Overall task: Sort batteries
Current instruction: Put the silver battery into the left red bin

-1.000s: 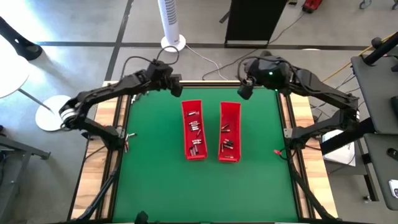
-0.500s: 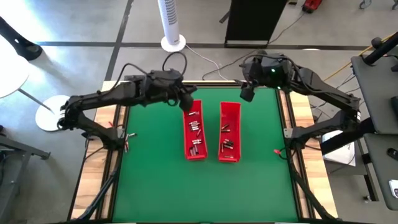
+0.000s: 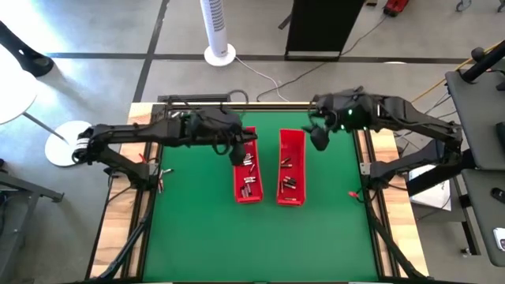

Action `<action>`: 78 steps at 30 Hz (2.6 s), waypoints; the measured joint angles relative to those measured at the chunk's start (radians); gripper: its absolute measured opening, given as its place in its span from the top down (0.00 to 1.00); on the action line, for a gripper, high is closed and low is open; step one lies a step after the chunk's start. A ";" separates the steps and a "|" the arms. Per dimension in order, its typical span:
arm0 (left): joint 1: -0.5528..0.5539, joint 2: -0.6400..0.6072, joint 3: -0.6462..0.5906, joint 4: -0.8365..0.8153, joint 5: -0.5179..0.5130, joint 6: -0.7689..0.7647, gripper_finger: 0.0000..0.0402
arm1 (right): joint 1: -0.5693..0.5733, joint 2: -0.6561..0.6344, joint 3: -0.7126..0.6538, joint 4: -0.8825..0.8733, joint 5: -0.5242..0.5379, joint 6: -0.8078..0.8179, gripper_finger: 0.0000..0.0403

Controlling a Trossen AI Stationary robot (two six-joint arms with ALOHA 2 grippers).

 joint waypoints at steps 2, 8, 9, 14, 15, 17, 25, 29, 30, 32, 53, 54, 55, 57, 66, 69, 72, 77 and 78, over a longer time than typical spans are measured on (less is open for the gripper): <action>0.014 0.019 -0.048 -0.031 0.002 -0.005 0.94 | 0.038 0.001 -0.003 -0.074 -0.001 0.073 0.35; 0.027 0.094 -0.102 -0.043 0.020 -0.010 0.94 | 0.134 0.001 -0.018 -0.158 0.007 0.200 0.39; 0.028 0.114 -0.099 -0.062 0.042 -0.012 0.94 | 0.143 0.002 -0.019 -0.158 0.007 0.208 0.40; 0.027 0.219 -0.048 -0.204 0.117 0.012 0.94 | 0.173 0.010 -0.022 -0.157 0.010 0.249 0.41; 0.027 0.239 -0.040 -0.216 0.117 0.026 0.94 | 0.178 0.013 -0.022 -0.157 0.010 0.248 0.42; 0.027 0.278 -0.038 -0.235 0.124 0.046 0.94 | 0.180 0.015 -0.022 -0.158 0.009 0.248 0.41; 0.028 0.332 -0.064 -0.187 0.146 0.101 0.94 | 0.205 0.015 -0.023 -0.159 0.007 0.304 0.39; 0.026 0.386 -0.052 -0.194 0.146 0.101 0.94 | 0.210 0.023 -0.022 -0.159 0.007 0.299 0.37; 0.026 0.401 -0.052 -0.203 0.143 0.101 0.94 | 0.210 0.025 -0.023 -0.159 0.007 0.299 0.37; 0.026 0.425 -0.054 -0.215 0.133 0.101 0.94 | 0.210 0.030 -0.023 -0.159 0.009 0.299 0.36; -0.021 0.488 0.105 -0.393 0.127 0.173 0.94 | 0.210 0.053 -0.022 -0.134 0.107 0.231 0.39; -0.016 0.507 0.124 -0.423 0.127 0.172 0.94 | 0.209 0.055 -0.022 -0.119 0.113 0.228 0.38; -0.011 0.529 0.143 -0.450 0.126 0.172 0.94 | 0.209 0.060 -0.022 -0.106 0.113 0.222 0.38; -0.008 0.569 0.172 -0.479 0.125 0.179 0.94 | 0.209 0.069 -0.022 -0.092 0.112 0.210 0.37; -0.027 0.681 0.230 -0.497 0.126 0.189 0.91 | 0.210 0.107 -0.022 -0.090 0.105 0.226 0.40; -0.041 0.678 0.228 -0.489 0.127 0.211 0.88 | 0.210 0.108 -0.022 -0.090 0.103 0.236 0.41; -0.054 0.676 0.226 -0.491 0.127 0.217 0.84 | 0.210 0.107 -0.022 -0.090 0.103 0.237 0.40; -0.068 0.675 0.225 -0.511 0.128 0.241 0.76 | 0.210 0.105 -0.022 -0.090 0.104 0.215 0.37; -0.069 0.675 0.225 -0.519 0.125 0.241 0.75 | 0.210 0.105 -0.022 -0.089 0.104 0.205 0.37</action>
